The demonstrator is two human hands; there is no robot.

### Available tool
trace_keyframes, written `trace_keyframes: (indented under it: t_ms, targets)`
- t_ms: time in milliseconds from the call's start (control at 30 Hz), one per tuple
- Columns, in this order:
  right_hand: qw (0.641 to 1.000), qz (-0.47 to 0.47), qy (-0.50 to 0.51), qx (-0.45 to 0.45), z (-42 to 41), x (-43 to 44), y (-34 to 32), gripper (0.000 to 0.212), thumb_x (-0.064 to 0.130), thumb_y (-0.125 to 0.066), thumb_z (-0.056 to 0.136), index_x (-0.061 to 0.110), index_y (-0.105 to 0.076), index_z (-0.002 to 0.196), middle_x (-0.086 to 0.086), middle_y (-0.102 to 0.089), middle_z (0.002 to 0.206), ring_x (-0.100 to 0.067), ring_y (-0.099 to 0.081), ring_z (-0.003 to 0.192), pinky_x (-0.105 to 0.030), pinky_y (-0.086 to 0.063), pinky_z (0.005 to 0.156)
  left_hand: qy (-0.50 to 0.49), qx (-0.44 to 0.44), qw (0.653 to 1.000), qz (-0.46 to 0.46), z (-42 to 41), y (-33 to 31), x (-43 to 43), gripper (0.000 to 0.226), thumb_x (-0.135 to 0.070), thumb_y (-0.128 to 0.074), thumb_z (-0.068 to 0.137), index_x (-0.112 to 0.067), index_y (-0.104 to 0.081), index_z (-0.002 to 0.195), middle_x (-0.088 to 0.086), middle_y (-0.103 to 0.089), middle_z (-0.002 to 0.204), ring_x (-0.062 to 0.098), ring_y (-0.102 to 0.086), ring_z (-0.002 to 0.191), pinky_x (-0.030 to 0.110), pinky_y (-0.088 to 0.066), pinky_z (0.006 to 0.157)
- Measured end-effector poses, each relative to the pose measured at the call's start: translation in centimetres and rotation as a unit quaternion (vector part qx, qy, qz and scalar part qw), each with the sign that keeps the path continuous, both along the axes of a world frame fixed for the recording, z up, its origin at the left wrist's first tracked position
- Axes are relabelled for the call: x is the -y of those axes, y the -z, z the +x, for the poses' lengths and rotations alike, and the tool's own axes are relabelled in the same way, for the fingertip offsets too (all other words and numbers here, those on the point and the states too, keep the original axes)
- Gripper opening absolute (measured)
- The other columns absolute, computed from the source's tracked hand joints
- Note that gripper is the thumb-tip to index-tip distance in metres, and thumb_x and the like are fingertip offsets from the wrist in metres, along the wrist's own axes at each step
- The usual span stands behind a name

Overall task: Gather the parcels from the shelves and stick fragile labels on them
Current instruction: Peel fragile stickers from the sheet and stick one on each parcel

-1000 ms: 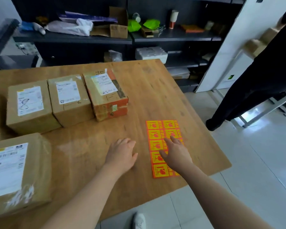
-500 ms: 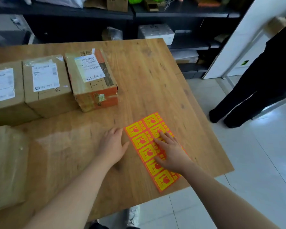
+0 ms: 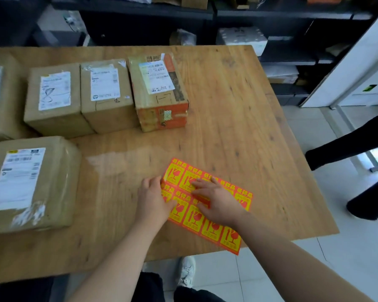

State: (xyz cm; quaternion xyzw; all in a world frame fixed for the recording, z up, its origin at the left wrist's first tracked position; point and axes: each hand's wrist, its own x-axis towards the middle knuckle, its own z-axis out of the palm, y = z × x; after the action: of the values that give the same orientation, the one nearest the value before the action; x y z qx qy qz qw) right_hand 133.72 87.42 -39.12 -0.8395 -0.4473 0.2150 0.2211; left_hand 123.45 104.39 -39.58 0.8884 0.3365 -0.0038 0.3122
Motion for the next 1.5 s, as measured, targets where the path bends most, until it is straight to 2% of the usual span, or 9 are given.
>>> trace_keyframes:
  t_ms: [167, 367, 600, 700, 867, 1067, 1200, 1333, 1500]
  targets:
    - [1.000, -0.002, -0.001, 0.021, -0.7, -1.7, -0.3, 0.040, 0.026, -0.061, 0.087, 0.018, -0.060, 0.126, 0.000, -0.051, 0.138, -0.018, -0.042, 0.130, -0.039, -0.028, 0.111, -0.068, -0.013, 0.994, -0.080, -1.8, 0.1, -0.2, 0.076, -0.019, -0.088, 0.058, -0.009, -0.049, 0.123, 0.010, -0.058, 0.116, 0.028, -0.055, 0.108, 0.032, -0.041, 0.085]
    - [0.997, -0.063, 0.015, 0.038, -0.7, -3.3, -0.7, 0.054, 0.038, -0.060, 0.086, 0.032, -0.046, 0.138, 0.008, -0.037, 0.149, -0.019, -0.033, 0.135, -0.038, -0.026, 0.110, -0.114, 0.029, 0.973, -0.200, -2.9, 0.1, -1.1, 0.011, -0.023, -0.077, 0.076, -0.023, -0.067, 0.080, -0.005, -0.070, 0.079, 0.018, -0.067, 0.076, 0.038, -0.054, 0.072]
    - [0.995, 0.084, 0.049, -0.002, -2.3, -4.0, -1.9, 0.047, 0.029, -0.065, 0.087, 0.025, -0.055, 0.132, 0.005, -0.045, 0.143, -0.017, -0.040, 0.132, -0.033, -0.032, 0.108, -0.163, 0.111, 0.907, -0.372, -3.6, -1.1, -0.4, 0.007, -0.020, -0.066, 0.087, -0.025, -0.072, 0.085, -0.007, -0.073, 0.073, 0.007, -0.069, 0.065, 0.020, -0.049, 0.055]
    - [0.993, 0.111, 0.044, -0.017, -2.9, -4.3, -2.5, 0.042, 0.027, -0.065, 0.087, 0.021, -0.059, 0.128, 0.004, -0.050, 0.140, -0.014, -0.043, 0.130, -0.029, -0.033, 0.107, -0.156, 0.137, 0.882, -0.422, -3.7, -1.7, 0.2, 0.008, -0.019, -0.066, 0.087, -0.023, -0.073, 0.088, -0.002, -0.074, 0.077, 0.010, -0.070, 0.069, 0.021, -0.050, 0.058]
    - [0.988, 0.133, 0.071, -0.031, -3.4, -4.1, -3.0, 0.035, 0.028, -0.066, 0.087, 0.022, -0.064, 0.122, 0.008, -0.057, 0.132, -0.011, -0.050, 0.122, -0.025, -0.039, 0.102, -0.155, 0.165, 0.866, -0.446, -3.9, -1.9, 1.1, 0.009, -0.020, -0.066, 0.088, -0.023, -0.072, 0.093, 0.002, -0.075, 0.085, 0.017, -0.071, 0.080, 0.031, -0.052, 0.069]
    - [0.975, 0.173, 0.115, -0.082, -3.7, -4.1, -3.4, 0.021, 0.024, -0.070, 0.084, 0.019, -0.074, 0.105, 0.006, -0.067, 0.108, -0.005, -0.061, 0.099, -0.022, -0.047, 0.088, -0.155, 0.216, 0.849, -0.457, -4.0, -2.4, 1.8, 0.016, -0.008, -0.064, 0.087, -0.022, -0.073, 0.089, 0.004, -0.075, 0.085, 0.015, -0.071, 0.076, 0.021, -0.052, 0.061]
    - [0.967, 0.187, 0.125, -0.116, -3.7, -4.1, -3.4, 0.014, 0.024, -0.072, 0.082, 0.019, -0.076, 0.095, 0.009, -0.070, 0.096, -0.001, -0.063, 0.089, -0.022, -0.050, 0.081, -0.127, 0.213, 0.867, -0.433, -4.2, -2.7, 1.7, 0.026, -0.008, -0.062, 0.089, -0.030, -0.074, 0.087, 0.000, -0.075, 0.086, 0.013, -0.071, 0.078, 0.022, -0.053, 0.065]
    - [0.962, 0.180, 0.143, -0.146, -3.4, -3.9, -3.2, 0.009, 0.024, -0.073, 0.081, 0.023, -0.076, 0.090, 0.015, -0.071, 0.086, 0.002, -0.064, 0.082, -0.024, -0.052, 0.075, -0.099, 0.190, 0.889, -0.404, -4.4, -2.6, 1.4, 0.021, -0.015, -0.060, 0.091, -0.031, -0.068, 0.101, -0.004, -0.074, 0.093, 0.014, -0.070, 0.087, 0.031, -0.056, 0.076]
    - [0.960, 0.163, 0.147, -0.173, -3.1, -3.6, -3.4, 0.009, 0.028, -0.069, 0.085, 0.026, -0.075, 0.091, 0.020, -0.070, 0.081, 0.003, -0.064, 0.077, -0.018, -0.052, 0.067, -0.081, 0.171, 0.911, -0.366, -4.1, -3.0, 1.5, 0.017, -0.020, -0.061, 0.091, -0.035, -0.067, 0.096, -0.007, -0.074, 0.089, 0.011, -0.070, 0.084, 0.031, -0.057, 0.075]
